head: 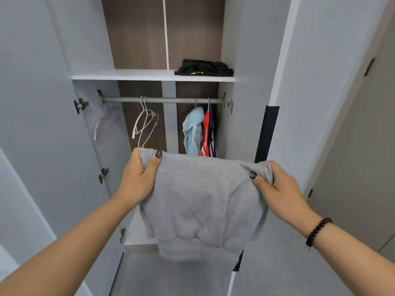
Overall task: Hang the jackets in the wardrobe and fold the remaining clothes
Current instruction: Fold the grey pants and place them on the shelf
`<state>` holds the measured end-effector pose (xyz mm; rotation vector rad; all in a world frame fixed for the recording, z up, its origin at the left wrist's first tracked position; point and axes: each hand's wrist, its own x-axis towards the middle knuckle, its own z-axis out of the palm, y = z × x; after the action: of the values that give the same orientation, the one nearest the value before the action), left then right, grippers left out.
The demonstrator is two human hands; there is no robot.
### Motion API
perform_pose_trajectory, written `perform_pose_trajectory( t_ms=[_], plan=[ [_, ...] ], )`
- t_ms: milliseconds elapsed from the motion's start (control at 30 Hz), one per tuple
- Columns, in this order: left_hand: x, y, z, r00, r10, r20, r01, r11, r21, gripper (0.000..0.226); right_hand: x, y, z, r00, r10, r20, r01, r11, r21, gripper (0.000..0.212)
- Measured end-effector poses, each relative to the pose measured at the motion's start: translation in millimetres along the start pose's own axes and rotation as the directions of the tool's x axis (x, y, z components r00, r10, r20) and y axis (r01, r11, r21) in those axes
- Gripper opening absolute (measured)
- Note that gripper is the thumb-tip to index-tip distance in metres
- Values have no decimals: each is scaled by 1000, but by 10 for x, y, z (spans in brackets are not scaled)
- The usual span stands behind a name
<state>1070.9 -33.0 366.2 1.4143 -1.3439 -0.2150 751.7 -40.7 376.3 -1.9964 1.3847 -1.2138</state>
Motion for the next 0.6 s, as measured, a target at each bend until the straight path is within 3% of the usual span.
perform_pose_trajectory(
  t_ms=[233,500,600],
  plan=[
    [1055,8,-318,992,76,-105,-79,997,-23,28,714,-585,287,990,-121,-78,125,991,47,10],
    [2531,-247,-757,971,228,-67,-230,972,-39,10,1913,-1073,922,963,-176,-202,201,973,113,9],
    [3068,-359,-829,967,247,-63,-248,969,-5,18,2334,-1117,1189,949,-194,-250,235,960,149,10]
  ],
)
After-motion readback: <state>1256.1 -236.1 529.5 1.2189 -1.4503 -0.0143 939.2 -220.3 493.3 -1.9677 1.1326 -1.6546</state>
